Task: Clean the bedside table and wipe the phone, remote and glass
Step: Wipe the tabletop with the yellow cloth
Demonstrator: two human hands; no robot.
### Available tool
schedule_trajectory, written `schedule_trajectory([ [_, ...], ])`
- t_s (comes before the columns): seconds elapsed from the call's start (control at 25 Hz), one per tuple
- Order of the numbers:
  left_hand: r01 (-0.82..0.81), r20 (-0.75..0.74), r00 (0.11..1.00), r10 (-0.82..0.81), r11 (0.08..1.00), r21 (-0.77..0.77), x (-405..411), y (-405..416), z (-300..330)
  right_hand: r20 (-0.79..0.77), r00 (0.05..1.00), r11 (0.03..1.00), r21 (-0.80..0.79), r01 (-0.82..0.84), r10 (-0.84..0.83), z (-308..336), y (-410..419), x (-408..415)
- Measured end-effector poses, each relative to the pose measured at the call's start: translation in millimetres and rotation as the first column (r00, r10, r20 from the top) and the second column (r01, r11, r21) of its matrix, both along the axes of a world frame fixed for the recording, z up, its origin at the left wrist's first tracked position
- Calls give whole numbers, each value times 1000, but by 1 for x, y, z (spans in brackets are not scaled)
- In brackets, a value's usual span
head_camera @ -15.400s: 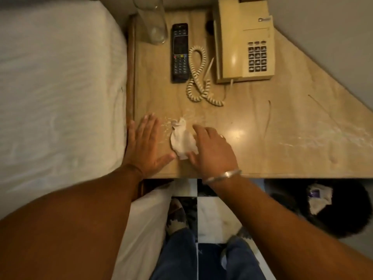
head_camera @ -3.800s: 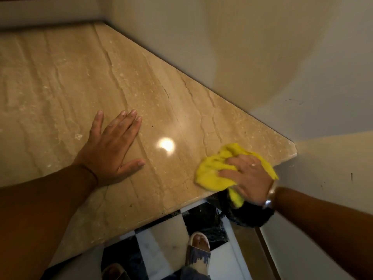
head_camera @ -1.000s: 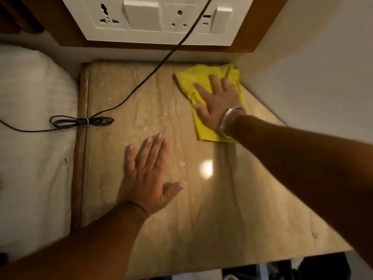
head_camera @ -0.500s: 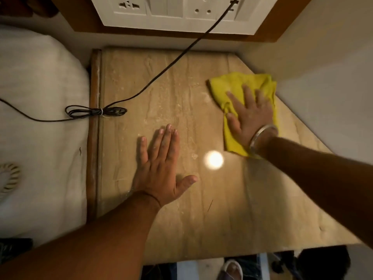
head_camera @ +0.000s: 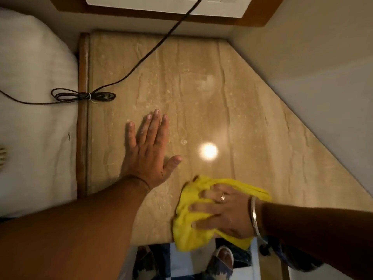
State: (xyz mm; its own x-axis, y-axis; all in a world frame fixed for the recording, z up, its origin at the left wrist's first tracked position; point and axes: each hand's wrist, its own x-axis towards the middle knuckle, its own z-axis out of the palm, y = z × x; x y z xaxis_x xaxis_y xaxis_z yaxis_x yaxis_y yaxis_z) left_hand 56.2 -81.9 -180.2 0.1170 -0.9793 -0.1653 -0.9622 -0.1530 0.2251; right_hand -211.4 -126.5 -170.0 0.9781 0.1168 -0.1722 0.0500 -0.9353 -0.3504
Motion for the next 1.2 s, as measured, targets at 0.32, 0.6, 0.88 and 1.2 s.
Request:
schedule_trajectory([
  [0.32,-14,11,1000,15,999,-44,-1,0,-4,-38,992,991,60,-119,121,1,35,23],
  [0.6,-41,21,999,43,995,-90,-2,1,-7,-66,998,994,109,25,-18,0,53,8],
  [0.88,-48,14,999,49,994,-101,-3,0,-8,-7,952,946,-109,304,-307,-4,-24,25],
  [1.2,-52,8,999,53,993,-103,-2,1,-8,81,907,898,-135,420,-412,-1,-89,60],
])
